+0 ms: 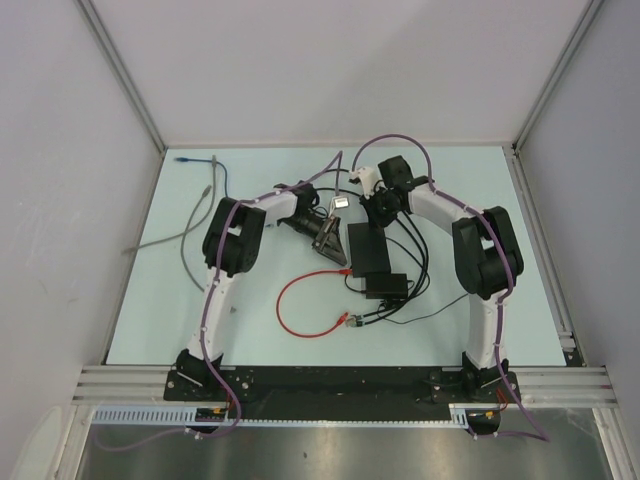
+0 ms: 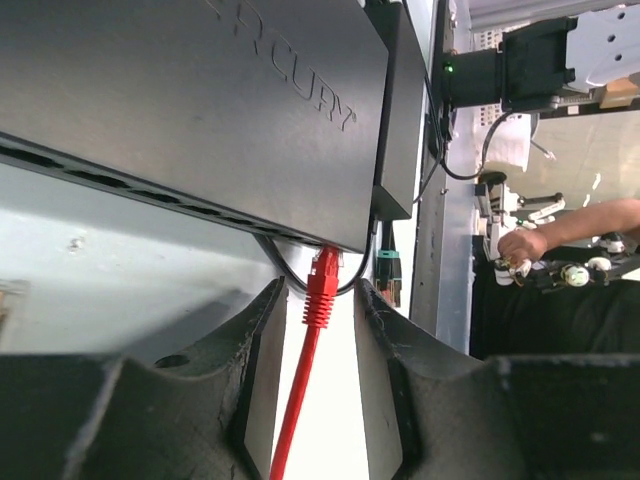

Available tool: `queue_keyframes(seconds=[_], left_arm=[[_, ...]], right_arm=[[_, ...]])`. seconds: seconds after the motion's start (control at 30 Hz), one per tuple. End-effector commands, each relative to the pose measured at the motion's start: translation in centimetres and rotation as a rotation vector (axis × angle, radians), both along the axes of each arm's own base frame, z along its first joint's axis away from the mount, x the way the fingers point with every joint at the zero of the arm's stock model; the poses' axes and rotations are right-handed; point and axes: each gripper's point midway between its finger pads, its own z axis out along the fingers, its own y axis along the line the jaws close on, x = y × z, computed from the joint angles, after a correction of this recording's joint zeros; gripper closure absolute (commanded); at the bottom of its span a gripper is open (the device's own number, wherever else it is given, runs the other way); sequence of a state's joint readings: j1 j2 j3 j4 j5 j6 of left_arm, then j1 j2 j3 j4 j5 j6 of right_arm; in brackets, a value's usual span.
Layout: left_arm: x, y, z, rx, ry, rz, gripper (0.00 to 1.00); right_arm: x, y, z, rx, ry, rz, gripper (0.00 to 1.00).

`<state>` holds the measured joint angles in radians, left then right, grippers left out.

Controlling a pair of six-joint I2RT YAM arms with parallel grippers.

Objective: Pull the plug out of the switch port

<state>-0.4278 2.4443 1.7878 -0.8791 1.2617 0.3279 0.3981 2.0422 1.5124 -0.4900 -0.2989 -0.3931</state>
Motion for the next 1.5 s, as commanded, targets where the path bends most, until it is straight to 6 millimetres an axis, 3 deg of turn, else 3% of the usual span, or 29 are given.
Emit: queue_keyframes(seconds=[0.0,0.13,0.17,0.3,0.5,0.7,0.93,1.23,1.47], left_arm=[[-1.4,-0.5,0.5,-0.060,-0.003,-0.041,0.63],[-1.7,-0.3,0.4,-0.050,-0.001,-0.040,0.61],[-1.7,-0.2,0.4,-0.048,0.000,-0.038,0.60],[-1.8,-0.3,-0.1,-0.043,0.022,-0.033,0.59],[-2.0,-0.4,-0.7,-0.064,0.057,-0.033,0.60],[-2.3,-0.7,-1.0,-0.069,0.071,-0.029,0.62],[-1.3,-2.1,0.5,-0.116,0.076,-0.033,0.75],[-1.4,-2.3,0.6,-0.135,0.120,-0.031,0.80],[-1.8,-3.1,0.0,-0.107,0.145,-0.037,0.73]], right_arm=[[-5.8,-2.8,-5.0,-0.129,0.250,-0.032,0.98],[-4.8,-2.4,-0.9,-0.086,0.151,-0.042,0.97],[-4.6,-2.2,1.2,-0.070,0.103,-0.037,0.97],[-6.2,-1.9,3.3,-0.046,0.101,-0.016,0.96],[-10.7,-1.3,-1.0,-0.070,0.243,0.017,0.96],[-10.9,-1.3,-5.0,-0.097,0.310,-0.011,0.96],[-11.9,-2.1,-8.9,-0.119,0.416,-0.018,0.96],[-11.9,-2.6,-10.2,-0.137,0.439,-0.053,0.96],[-11.9,-2.5,-10.3,-0.137,0.442,-0.049,0.95]])
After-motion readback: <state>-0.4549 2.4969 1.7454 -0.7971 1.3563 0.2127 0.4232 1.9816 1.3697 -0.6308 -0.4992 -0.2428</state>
